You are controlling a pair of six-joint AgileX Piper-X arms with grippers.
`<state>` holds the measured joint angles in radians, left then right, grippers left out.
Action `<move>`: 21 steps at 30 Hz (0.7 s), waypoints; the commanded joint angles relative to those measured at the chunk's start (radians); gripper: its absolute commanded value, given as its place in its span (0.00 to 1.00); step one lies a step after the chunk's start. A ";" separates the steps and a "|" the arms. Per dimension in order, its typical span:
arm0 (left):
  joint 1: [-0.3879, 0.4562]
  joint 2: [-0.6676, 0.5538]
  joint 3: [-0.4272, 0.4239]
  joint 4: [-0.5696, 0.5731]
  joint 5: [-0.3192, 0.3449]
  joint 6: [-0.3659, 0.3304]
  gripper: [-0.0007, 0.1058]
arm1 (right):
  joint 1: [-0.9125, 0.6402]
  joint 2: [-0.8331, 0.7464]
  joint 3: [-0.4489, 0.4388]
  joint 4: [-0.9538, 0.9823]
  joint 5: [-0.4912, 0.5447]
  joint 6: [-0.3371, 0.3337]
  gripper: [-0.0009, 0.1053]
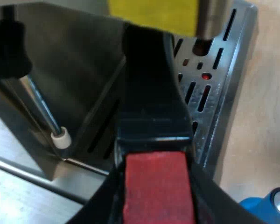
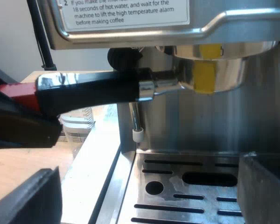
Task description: Put the handle in the coffee machine
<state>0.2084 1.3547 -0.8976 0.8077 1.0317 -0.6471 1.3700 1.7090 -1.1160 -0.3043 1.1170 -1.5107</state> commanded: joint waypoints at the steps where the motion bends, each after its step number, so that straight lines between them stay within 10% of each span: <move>1: 0.019 -0.027 -0.027 -0.035 0.279 -0.007 0.01 | -0.004 -0.002 -0.006 -0.007 0.004 -0.011 0.73; 10: 0.027 -0.027 -0.027 -0.011 0.359 -0.007 0.01 | -0.004 -0.002 -0.006 -0.007 0.001 -0.011 0.73; 21: -0.019 -0.027 -0.027 -0.051 0.306 -0.001 0.01 | -0.004 -0.002 -0.006 -0.007 0.001 -0.011 0.73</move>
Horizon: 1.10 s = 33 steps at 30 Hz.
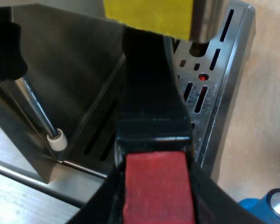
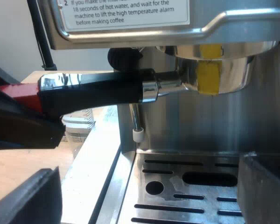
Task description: Put the handle in the coffee machine
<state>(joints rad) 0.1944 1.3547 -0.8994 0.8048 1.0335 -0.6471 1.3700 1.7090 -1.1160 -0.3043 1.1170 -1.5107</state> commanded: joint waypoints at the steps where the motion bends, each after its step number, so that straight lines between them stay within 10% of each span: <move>1: -0.005 -0.027 -0.025 -0.053 0.299 -0.001 0.01 | -0.004 -0.002 -0.006 -0.007 0.001 -0.011 0.73; 22: 0.004 -0.027 -0.025 -0.144 0.388 -0.007 0.01 | -0.004 -0.002 -0.006 -0.007 0.001 -0.011 0.73; 33: 0.004 -0.027 -0.025 0.005 0.388 -0.011 0.01 | -0.005 -0.002 -0.006 -0.007 0.064 -0.011 0.73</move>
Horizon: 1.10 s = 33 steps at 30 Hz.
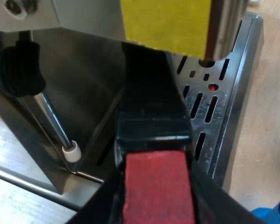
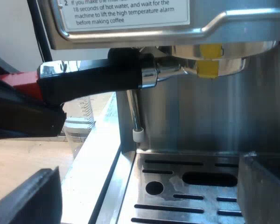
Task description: Put the handle in the coffee machine
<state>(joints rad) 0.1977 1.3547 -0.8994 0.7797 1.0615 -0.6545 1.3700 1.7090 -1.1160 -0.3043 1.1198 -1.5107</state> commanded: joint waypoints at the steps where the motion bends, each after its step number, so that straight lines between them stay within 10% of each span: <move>1: 0.000 -0.027 -0.025 0.041 0.360 -0.008 0.01 | -0.008 -0.002 -0.006 -0.007 0.091 -0.013 0.73; 8: 0.000 -0.027 -0.025 0.056 0.360 -0.029 0.01 | -0.057 -0.002 -0.006 -0.005 0.044 -0.034 0.72; 15: 0.000 -0.027 -0.025 0.056 0.360 -0.029 0.01 | -0.128 0.019 -0.006 -0.002 -0.026 -0.034 0.44; 33: 0.000 -0.027 -0.025 0.056 0.360 -0.029 0.01 | -0.145 0.086 -0.006 -0.005 -0.047 -0.034 0.44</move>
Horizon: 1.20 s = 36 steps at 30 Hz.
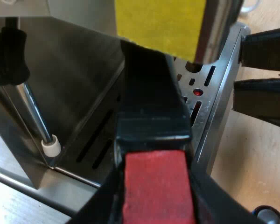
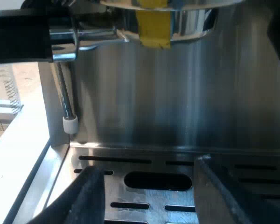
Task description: Put the handle in the coffee machine
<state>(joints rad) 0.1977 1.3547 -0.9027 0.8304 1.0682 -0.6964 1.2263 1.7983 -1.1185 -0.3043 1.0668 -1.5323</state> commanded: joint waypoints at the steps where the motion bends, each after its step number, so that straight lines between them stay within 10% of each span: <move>1: 0.000 -0.027 -0.022 0.005 0.353 0.013 0.01 | -0.001 -0.004 -0.004 -0.005 0.006 -0.013 0.44; 19: 0.000 -0.027 -0.022 0.005 0.353 0.013 0.01 | 0.000 -0.004 0.119 -0.005 0.027 0.127 0.44; 36: 0.000 -0.027 -0.022 0.005 0.351 0.013 0.01 | -0.002 0.072 0.165 -0.116 -0.218 0.164 0.44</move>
<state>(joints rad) 0.1977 1.3547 -0.9027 0.8304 1.0700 -0.6964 1.2263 1.8741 -0.9544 -0.3956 0.8620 -1.3628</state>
